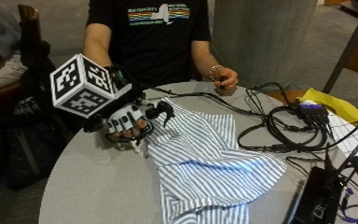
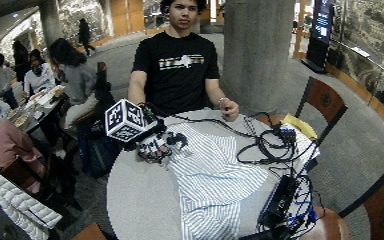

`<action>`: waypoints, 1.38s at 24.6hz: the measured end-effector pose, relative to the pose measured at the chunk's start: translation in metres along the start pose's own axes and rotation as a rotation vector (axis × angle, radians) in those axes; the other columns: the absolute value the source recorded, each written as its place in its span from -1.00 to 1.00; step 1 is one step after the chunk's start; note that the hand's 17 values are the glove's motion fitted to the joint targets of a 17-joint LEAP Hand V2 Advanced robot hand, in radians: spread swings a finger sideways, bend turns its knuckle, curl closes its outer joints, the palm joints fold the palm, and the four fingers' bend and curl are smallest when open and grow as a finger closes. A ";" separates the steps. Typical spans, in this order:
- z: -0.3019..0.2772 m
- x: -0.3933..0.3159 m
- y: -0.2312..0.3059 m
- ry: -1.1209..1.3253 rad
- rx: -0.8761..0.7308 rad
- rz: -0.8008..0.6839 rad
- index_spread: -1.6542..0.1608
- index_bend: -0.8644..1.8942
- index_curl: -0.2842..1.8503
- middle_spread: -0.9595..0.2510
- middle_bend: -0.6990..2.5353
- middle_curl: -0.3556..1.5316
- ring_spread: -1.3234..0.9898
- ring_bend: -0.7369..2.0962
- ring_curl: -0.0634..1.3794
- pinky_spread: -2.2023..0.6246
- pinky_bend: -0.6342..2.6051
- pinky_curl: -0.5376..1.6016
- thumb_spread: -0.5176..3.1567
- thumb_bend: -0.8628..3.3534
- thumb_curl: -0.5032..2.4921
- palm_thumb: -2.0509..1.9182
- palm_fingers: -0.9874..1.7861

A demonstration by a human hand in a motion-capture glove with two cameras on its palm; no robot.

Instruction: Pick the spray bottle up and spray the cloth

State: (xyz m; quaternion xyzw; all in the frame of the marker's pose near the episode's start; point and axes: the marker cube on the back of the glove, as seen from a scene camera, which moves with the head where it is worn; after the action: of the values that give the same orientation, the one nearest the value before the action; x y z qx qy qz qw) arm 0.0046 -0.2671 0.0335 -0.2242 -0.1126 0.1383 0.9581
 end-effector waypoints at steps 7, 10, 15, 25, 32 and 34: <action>0.012 -0.030 0.024 -0.403 0.130 -0.312 0.60 -0.30 -0.48 0.47 -0.38 -0.07 0.08 -0.13 -0.29 0.57 -0.41 -0.15 -0.49 -0.60 -0.21 0.60 0.43; 0.031 -0.049 0.037 -0.626 0.145 -0.467 0.60 -0.30 -0.48 0.48 -0.38 -0.07 0.08 -0.13 -0.29 0.57 -0.41 -0.15 -0.48 -0.61 -0.21 0.59 0.44; 0.097 -0.088 0.067 -0.817 0.171 -0.650 0.60 -0.30 -0.49 0.50 -0.38 -0.07 0.08 -0.12 -0.30 0.59 -0.42 -0.16 -0.43 -0.61 -0.22 0.58 0.45; 0.224 -0.139 0.077 -0.730 0.008 -0.733 0.60 -0.30 -0.49 0.51 -0.38 -0.08 0.07 -0.12 -0.30 0.59 -0.45 -0.17 -0.34 -0.61 -0.26 0.54 0.48; 0.233 -0.143 0.078 -0.669 -0.027 -0.729 0.57 -0.30 -0.48 0.50 -0.40 -0.10 0.08 -0.16 -0.33 0.58 -0.45 -0.16 -0.31 -0.62 -0.29 0.51 0.42; 0.222 -0.135 0.084 -0.649 -0.019 -0.725 0.56 -0.34 -0.50 0.52 -0.42 -0.11 0.09 -0.19 -0.33 0.60 -0.41 -0.14 -0.30 -0.62 -0.30 0.50 0.29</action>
State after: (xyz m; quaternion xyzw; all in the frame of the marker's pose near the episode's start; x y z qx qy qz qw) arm -0.2019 -0.1488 0.1683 -0.1246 -0.4775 -0.1425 0.8580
